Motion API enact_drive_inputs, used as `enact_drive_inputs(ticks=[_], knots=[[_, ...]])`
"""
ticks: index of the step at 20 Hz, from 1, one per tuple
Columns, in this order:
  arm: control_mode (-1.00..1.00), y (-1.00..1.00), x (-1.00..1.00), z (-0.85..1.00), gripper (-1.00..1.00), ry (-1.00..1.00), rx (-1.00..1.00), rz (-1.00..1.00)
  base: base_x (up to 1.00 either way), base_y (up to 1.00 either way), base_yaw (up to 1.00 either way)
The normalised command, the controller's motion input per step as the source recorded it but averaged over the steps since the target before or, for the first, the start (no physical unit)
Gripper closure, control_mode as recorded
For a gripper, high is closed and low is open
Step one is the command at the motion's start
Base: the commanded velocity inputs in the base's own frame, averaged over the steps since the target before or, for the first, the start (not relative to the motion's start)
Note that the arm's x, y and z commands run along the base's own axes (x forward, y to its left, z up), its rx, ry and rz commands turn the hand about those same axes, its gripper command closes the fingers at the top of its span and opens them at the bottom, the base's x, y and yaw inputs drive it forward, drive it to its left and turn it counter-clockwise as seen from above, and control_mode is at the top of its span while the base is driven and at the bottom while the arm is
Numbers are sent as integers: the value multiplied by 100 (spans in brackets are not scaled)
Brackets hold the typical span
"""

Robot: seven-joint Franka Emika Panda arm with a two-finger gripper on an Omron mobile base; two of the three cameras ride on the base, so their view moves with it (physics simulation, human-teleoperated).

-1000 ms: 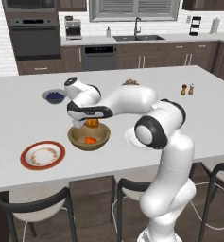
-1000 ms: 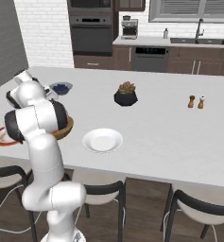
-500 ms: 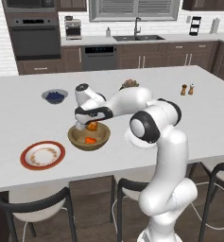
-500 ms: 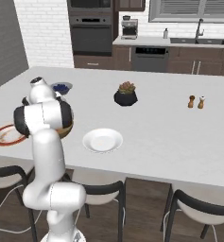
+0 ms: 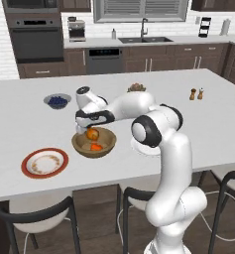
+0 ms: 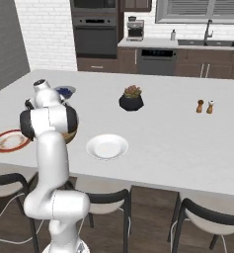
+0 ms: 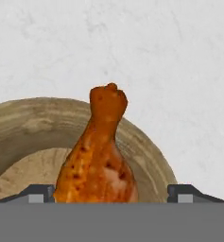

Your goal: Pick the chicken drumstick and squash from their plates and place them in the bowl. Then put the bowl in the fridge.

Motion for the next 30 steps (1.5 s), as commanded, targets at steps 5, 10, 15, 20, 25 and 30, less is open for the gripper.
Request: enact_drive_inputs(ticks=[5,10,15,20,25,30], knots=[[-100,-32,-42,32,-100,0,15,-24,0,0,0],[-100,-96,-87,7,-100,6,26,-48,0,0,0],[-100,-71,-55,-7,-100,8,19,-54,0,0,0],[-100,1,-11,-54,-100,3,10,-33,0,0,0],[-100,1,0,-52,-100,3,13,-30,0,0,0],[-100,27,19,-43,100,3,6,-22,0,0,0]])
